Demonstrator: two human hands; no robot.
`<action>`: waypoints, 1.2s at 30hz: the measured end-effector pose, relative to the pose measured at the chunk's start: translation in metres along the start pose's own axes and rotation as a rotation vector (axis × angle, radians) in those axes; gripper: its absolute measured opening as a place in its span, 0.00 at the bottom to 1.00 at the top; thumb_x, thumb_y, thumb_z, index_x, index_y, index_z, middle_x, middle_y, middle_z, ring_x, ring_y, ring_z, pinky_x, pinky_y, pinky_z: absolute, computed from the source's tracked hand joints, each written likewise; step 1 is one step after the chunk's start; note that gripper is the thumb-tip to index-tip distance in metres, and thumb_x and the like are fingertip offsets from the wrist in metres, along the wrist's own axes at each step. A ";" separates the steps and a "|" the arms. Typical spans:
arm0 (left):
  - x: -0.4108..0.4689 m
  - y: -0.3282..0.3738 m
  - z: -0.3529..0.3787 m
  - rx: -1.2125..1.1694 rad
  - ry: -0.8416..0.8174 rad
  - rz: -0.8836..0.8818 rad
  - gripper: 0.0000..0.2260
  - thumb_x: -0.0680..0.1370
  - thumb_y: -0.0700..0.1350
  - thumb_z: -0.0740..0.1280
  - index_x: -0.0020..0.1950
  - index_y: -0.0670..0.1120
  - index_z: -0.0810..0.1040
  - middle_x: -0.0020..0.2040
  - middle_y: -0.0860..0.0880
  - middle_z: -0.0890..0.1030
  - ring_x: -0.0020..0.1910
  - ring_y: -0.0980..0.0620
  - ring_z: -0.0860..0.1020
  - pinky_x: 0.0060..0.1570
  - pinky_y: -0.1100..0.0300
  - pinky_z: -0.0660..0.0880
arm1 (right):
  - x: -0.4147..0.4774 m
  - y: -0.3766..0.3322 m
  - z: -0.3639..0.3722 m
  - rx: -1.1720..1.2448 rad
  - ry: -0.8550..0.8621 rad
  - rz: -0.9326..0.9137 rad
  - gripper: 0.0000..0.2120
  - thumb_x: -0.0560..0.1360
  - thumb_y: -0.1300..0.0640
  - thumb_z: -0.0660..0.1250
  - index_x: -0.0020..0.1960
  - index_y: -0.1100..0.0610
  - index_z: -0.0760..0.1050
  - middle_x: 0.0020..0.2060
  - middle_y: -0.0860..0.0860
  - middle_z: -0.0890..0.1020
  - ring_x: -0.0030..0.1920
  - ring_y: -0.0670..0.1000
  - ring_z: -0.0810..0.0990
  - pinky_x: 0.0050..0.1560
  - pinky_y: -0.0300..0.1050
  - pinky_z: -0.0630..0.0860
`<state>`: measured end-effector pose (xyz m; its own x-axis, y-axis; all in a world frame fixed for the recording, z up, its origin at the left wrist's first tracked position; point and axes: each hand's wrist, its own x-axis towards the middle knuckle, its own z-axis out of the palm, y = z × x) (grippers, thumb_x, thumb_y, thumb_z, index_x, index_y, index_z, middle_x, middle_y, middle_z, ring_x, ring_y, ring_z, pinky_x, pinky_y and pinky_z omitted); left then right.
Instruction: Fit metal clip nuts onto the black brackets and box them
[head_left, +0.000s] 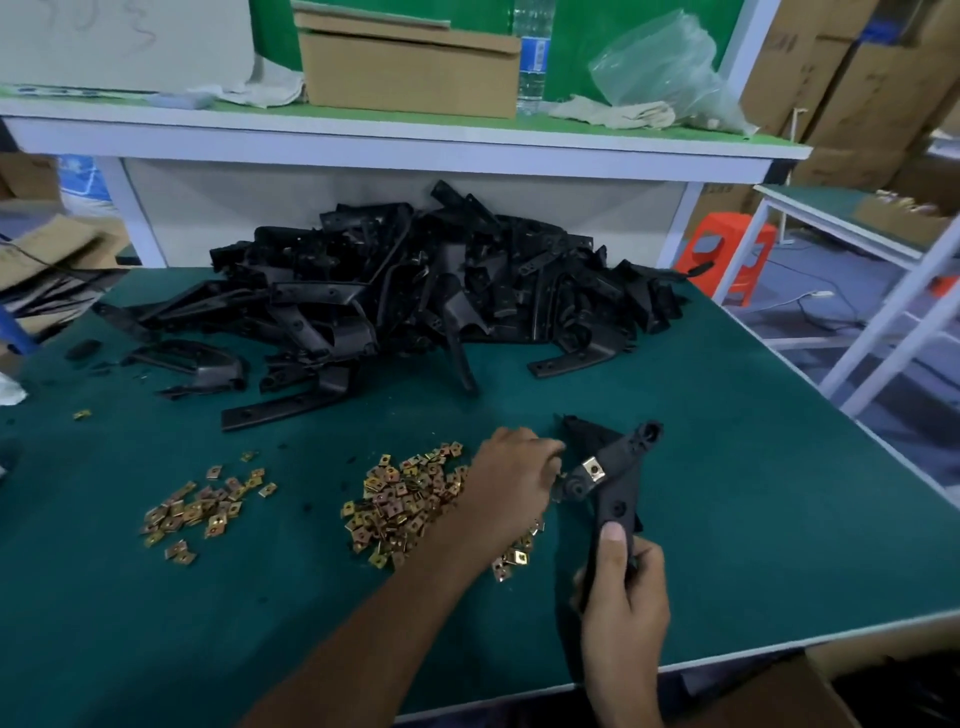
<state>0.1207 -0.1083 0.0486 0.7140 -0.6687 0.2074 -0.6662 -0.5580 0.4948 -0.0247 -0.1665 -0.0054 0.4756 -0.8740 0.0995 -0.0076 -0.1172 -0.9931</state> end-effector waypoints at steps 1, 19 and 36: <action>0.007 0.000 0.009 0.043 -0.050 0.032 0.12 0.82 0.45 0.64 0.64 0.47 0.80 0.57 0.45 0.79 0.58 0.45 0.73 0.57 0.54 0.68 | 0.000 0.001 0.000 0.002 -0.006 -0.001 0.19 0.72 0.30 0.62 0.43 0.46 0.73 0.29 0.52 0.81 0.27 0.49 0.77 0.36 0.54 0.77; -0.033 0.006 -0.049 -0.915 0.099 -0.344 0.09 0.83 0.48 0.64 0.51 0.54 0.85 0.47 0.55 0.86 0.49 0.56 0.83 0.51 0.61 0.79 | 0.002 0.000 -0.005 -0.184 -0.206 -0.122 0.28 0.69 0.23 0.60 0.43 0.48 0.74 0.27 0.55 0.77 0.28 0.53 0.76 0.31 0.48 0.73; -0.075 -0.025 -0.078 -0.985 -0.019 -0.371 0.08 0.82 0.46 0.67 0.51 0.49 0.86 0.47 0.51 0.87 0.47 0.54 0.84 0.49 0.63 0.78 | 0.000 -0.004 -0.003 -0.347 -0.346 -0.246 0.15 0.71 0.33 0.66 0.44 0.44 0.73 0.26 0.45 0.77 0.26 0.44 0.74 0.28 0.34 0.68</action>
<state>0.1008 -0.0057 0.0859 0.8285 -0.5498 -0.1067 0.0691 -0.0887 0.9937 -0.0275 -0.1678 -0.0017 0.7612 -0.6020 0.2414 -0.1215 -0.4979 -0.8587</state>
